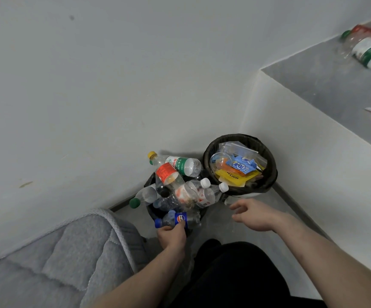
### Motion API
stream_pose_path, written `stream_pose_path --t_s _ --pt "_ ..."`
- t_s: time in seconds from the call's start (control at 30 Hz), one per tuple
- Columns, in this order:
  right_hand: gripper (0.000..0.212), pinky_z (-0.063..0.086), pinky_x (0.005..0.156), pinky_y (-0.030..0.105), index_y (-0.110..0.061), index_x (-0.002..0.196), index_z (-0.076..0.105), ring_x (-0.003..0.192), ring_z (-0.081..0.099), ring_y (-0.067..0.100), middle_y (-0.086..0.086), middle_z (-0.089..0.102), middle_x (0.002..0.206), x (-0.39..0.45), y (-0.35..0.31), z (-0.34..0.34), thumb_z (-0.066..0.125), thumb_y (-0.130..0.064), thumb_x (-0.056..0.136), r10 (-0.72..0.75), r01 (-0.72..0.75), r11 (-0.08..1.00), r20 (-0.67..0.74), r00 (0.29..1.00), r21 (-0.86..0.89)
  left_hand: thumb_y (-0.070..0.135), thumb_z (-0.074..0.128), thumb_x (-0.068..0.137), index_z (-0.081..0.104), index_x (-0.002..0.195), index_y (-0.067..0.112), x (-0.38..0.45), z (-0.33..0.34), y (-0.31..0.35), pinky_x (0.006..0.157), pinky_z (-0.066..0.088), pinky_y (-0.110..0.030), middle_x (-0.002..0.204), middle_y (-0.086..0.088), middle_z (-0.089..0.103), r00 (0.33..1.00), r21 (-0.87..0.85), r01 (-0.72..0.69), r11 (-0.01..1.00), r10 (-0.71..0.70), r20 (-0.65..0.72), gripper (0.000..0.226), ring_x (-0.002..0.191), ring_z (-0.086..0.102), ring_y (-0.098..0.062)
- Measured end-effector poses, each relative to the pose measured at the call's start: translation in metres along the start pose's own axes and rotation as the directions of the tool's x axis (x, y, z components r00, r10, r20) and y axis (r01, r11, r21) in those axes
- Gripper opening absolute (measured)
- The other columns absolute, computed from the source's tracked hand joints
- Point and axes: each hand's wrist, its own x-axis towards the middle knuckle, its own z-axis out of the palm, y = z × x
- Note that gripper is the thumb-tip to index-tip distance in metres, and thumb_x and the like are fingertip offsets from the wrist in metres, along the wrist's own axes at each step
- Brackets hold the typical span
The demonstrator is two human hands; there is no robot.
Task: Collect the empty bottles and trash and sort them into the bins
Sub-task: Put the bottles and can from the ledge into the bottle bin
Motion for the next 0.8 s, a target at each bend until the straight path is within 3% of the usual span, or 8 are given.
stream_pose_path --t_s 0.17,0.3,0.43,0.53,0.67,0.8 --pt "0.045 0.046 0.101 0.029 -0.029 0.14 0.054 0.121 0.059 0.014 -0.003 0.061 0.138 0.001 0.002 0.001 0.064 -0.032 0.096 0.001 -0.001 1.0 0.004 1.0 0.0 0.026 0.084 0.081 0.046 0.085 0.017 0.005 0.002 0.007 0.085 0.057 -0.041 0.101 -0.013 0.064 0.998 -0.049 -0.014 0.999 0.01 -0.066 0.038 0.09 0.065 -0.029" --pt "0.045 0.046 0.101 0.029 -0.029 0.14 0.055 0.121 0.059 0.013 -0.003 0.061 0.138 0.002 0.002 0.0 0.064 -0.033 0.096 -0.001 0.001 1.0 0.002 1.0 -0.002 0.031 0.084 0.08 0.05 0.107 0.012 0.006 0.002 0.01 0.08 0.055 -0.04 0.108 -0.015 0.062 0.999 -0.055 0.021 0.998 -0.024 -0.044 0.047 0.097 0.065 -0.031" --pt "0.045 0.047 0.102 0.03 -0.029 0.139 0.056 0.119 0.06 0.014 -0.003 0.061 0.138 0.001 0.004 0.002 0.064 -0.033 0.095 -0.001 0.001 1.0 -0.003 1.0 0.003 0.035 0.086 0.076 0.055 0.114 0.006 0.006 0.002 0.016 0.069 0.048 -0.036 0.11 -0.017 0.066 0.999 -0.043 0.029 0.999 -0.03 -0.034 0.057 0.095 0.066 -0.031" --pt "0.045 0.046 0.104 0.032 -0.03 0.138 0.057 0.119 0.06 0.014 -0.003 0.062 0.137 0.001 0.007 0.0 0.065 -0.033 0.094 0.003 -0.003 1.0 -0.013 1.0 -0.003 0.034 0.087 0.075 0.055 0.116 0.004 0.004 0.001 0.015 0.072 0.046 -0.037 0.109 -0.017 0.066 0.999 -0.029 0.027 0.999 -0.029 -0.043 0.061 0.091 0.063 -0.029" --pt "0.043 0.045 0.107 0.033 -0.031 0.137 0.058 0.122 0.059 0.014 -0.004 0.061 0.138 -0.002 0.006 -0.003 0.065 -0.034 0.094 0.005 -0.005 1.0 -0.024 1.0 -0.008 0.034 0.086 0.076 0.052 0.118 0.004 -0.006 -0.006 0.009 0.08 0.049 -0.039 0.108 -0.016 0.065 1.0 0.002 0.018 1.0 -0.018 -0.006 0.062 0.094 0.064 -0.03" --pt "0.044 0.045 0.108 0.035 -0.031 0.136 0.058 0.124 0.058 0.015 -0.003 0.059 0.14 -0.007 0.006 -0.004 0.065 -0.035 0.094 0.002 -0.002 1.0 -0.044 0.999 0.004 0.034 0.089 0.071 0.054 0.116 0.003 -0.022 -0.019 0.005 0.072 0.051 -0.037 0.105 -0.015 0.067 0.993 0.072 -0.068 0.995 0.061 0.097 0.065 0.091 0.066 -0.027"
